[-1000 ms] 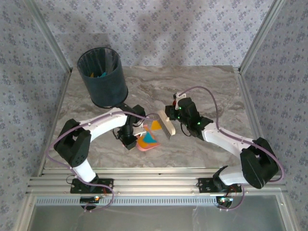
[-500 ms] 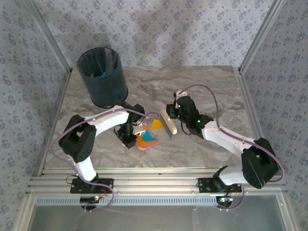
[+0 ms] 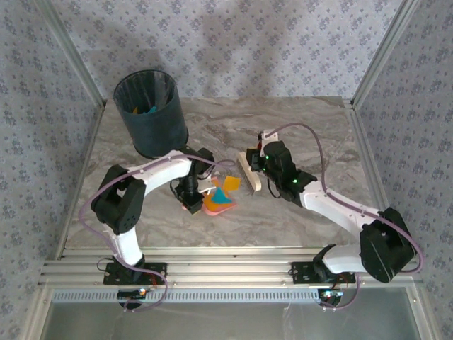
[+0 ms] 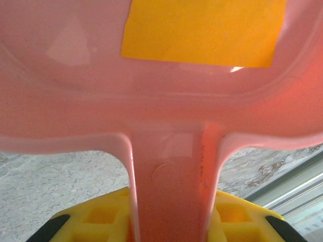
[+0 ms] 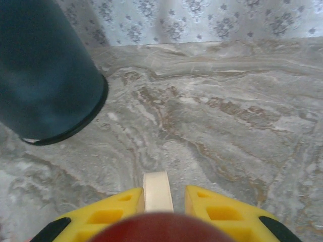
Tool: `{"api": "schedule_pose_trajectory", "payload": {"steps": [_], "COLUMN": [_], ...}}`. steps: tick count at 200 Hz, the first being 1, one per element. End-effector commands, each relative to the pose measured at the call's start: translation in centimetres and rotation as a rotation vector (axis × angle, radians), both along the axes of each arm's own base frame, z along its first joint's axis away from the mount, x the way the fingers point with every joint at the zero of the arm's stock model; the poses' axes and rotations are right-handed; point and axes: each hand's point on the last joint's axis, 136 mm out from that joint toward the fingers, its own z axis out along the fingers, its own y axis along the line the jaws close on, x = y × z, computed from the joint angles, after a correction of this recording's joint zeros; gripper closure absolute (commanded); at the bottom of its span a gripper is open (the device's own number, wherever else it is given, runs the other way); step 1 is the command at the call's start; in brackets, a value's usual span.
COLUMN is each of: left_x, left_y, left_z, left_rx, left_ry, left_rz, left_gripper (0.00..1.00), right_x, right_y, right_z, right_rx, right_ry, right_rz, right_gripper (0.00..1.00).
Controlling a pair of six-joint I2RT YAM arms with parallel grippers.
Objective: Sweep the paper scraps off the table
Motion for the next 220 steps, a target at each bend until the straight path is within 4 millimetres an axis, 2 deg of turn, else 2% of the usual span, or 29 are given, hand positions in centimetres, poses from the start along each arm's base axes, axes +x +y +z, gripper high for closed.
{"api": "schedule_pose_trajectory", "payload": {"steps": [1,37,93,143,220], "left_x": [-0.1,0.1,0.5,1.0,1.6], "left_y": [0.4,0.3,-0.1,-0.8,-1.6], "left_z": [0.1,0.0,-0.3,-0.5,-0.7], "left_rx": [0.024,0.026,0.008,-0.015,-0.045], "left_ry": [0.033,0.041,0.039,0.033,0.019], "left_rz": [0.000,0.000,0.000,0.001,0.016], "left_gripper": [1.00,1.00,1.00,1.00,1.00], "right_x": [1.5,2.3,1.3,0.2,-0.5], "right_y": [-0.6,0.3,4.2,6.3,7.5], "right_z": [0.8,-0.8,-2.9,-3.3,-2.8], "right_rx": [-0.084,-0.154,-0.109,-0.059,0.003], "right_ry": [-0.053,-0.025,0.042,0.074,0.084], "right_rz": [-0.080,-0.076,0.080,0.159,0.224], "right_gripper": [1.00,1.00,1.00,1.00,1.00]}}
